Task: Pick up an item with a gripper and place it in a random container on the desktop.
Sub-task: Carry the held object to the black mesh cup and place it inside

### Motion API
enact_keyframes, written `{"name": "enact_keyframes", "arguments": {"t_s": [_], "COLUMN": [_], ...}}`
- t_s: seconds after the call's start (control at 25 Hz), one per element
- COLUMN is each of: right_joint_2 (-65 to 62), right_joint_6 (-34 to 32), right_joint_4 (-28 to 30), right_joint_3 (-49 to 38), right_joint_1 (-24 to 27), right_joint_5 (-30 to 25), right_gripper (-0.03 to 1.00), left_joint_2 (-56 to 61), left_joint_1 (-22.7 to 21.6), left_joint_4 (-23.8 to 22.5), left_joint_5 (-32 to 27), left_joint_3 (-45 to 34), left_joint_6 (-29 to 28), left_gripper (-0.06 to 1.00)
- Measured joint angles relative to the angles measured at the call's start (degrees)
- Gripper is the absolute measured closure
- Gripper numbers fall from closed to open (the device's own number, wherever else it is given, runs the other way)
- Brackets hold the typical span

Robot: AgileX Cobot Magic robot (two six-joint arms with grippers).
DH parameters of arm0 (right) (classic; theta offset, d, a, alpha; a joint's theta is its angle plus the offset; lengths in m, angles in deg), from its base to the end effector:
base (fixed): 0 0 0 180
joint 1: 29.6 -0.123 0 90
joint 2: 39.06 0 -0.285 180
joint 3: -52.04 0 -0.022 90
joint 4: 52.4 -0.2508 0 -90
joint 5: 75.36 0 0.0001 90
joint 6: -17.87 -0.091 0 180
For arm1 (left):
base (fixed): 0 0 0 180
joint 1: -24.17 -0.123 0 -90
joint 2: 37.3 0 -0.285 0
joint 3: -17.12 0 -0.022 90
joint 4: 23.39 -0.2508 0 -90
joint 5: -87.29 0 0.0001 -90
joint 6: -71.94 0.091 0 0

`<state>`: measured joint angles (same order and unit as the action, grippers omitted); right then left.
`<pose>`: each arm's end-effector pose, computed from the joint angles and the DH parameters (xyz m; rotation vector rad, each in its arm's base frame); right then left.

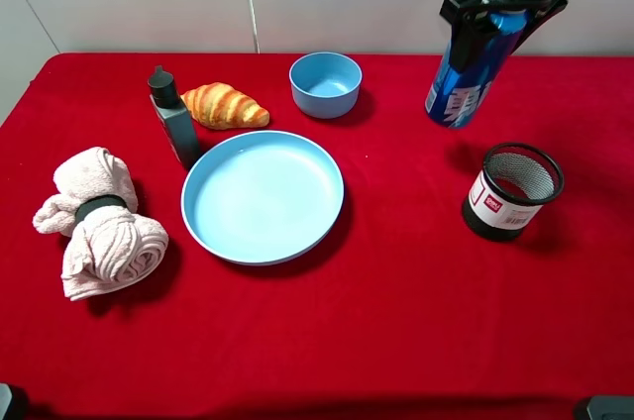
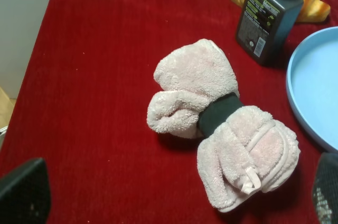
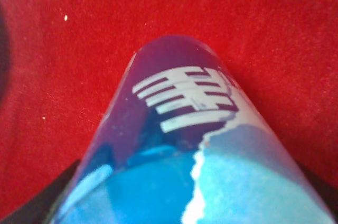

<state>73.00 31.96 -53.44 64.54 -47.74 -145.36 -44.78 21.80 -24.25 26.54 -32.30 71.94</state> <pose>0.3553 0.1180 0.2777 -0.8150 2.8455 0.0356 -0.0040 0.0010 0.2732 -0.0431 2.0531 0.0437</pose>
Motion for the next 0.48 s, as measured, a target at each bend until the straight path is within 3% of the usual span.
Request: {"name": "enact_keyframes", "arguments": {"t_s": [0.48], "right_joint_2": [-6.8], "right_joint_6": [-3.1], "right_joint_4": [0.6], "right_joint_3": [0.0], "right_joint_1": [0.0], "right_joint_5": [-0.5], "right_gripper": [0.47], "left_joint_2": [0.0], "left_joint_1": [0.0], "left_joint_4": [0.0], "left_joint_5": [0.0], "left_joint_3": [0.0], "left_joint_6": [0.0], "left_gripper": [-0.05]}}
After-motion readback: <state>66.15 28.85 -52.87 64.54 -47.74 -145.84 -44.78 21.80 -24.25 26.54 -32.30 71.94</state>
